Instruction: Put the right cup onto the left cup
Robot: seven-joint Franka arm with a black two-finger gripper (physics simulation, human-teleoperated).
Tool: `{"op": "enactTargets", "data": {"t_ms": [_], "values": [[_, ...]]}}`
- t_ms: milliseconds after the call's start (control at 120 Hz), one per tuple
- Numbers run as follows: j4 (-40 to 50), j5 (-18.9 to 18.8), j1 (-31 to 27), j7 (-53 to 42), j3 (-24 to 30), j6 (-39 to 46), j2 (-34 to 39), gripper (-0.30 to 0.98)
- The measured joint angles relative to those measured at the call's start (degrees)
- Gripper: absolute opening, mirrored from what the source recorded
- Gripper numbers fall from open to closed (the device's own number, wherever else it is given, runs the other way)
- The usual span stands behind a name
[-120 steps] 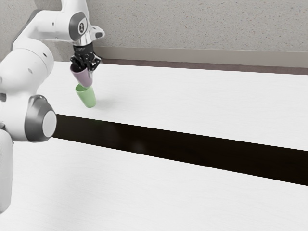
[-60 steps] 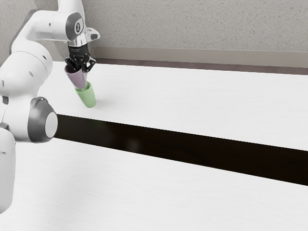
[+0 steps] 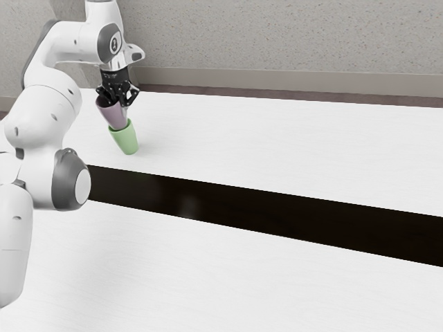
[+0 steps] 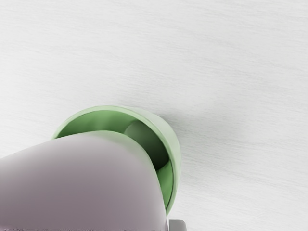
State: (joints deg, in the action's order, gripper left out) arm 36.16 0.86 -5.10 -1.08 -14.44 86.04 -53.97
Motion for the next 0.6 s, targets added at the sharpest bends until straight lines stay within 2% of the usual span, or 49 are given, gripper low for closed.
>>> {"op": "enactTargets", "data": {"t_ms": [367, 517, 600], "values": [[0.1, 1.0, -0.5, -0.1, 0.0, 0.2, -0.8, -0.09], [-0.1, 1.5, -0.5, -0.2, 0.0, 0.1, -0.7, 0.24], [-0.4, 1.6, -0.4, -0.2, 0.0, 0.0, -0.6, 0.38]]}}
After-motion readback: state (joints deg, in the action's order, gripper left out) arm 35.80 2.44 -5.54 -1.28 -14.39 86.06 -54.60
